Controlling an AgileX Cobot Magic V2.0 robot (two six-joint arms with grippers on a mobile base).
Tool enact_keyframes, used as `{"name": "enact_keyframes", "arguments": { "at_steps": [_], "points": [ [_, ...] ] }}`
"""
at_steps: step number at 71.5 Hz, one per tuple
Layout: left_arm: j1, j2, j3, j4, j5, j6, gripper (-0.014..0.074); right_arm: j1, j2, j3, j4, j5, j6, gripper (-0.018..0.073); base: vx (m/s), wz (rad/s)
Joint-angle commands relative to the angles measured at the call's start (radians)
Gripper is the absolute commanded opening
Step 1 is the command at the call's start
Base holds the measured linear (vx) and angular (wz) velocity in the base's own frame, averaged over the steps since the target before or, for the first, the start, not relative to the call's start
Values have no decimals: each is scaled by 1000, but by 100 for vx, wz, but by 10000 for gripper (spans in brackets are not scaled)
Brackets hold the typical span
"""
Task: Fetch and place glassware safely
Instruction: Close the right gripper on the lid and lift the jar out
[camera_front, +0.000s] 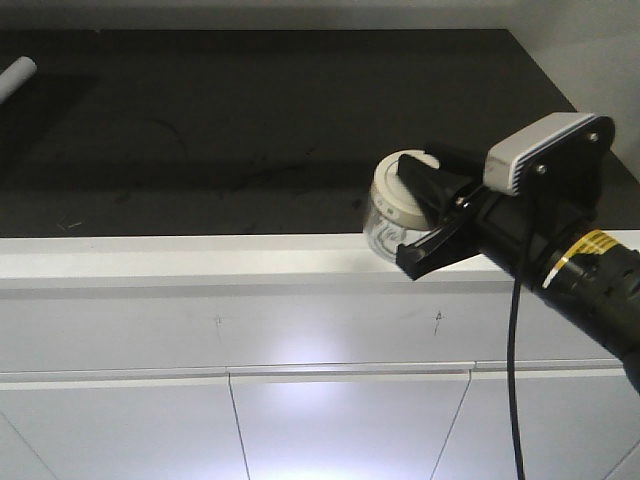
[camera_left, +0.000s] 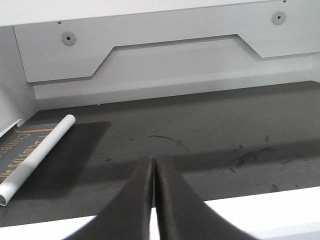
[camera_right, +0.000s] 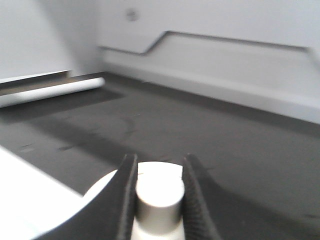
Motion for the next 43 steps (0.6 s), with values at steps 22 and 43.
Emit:
{"name": "enact_keyframes", "arguments": {
  "at_steps": [22, 43],
  "points": [
    [0, 8, -26, -7, -71, -5, -7, 239, -32, 102, 40, -191, -7, -3, 0, 0],
    [0, 8, -26, -7, -71, -5, -7, 354, -38, 186, 64, -233, -8, -3, 0, 0]
  ]
}}
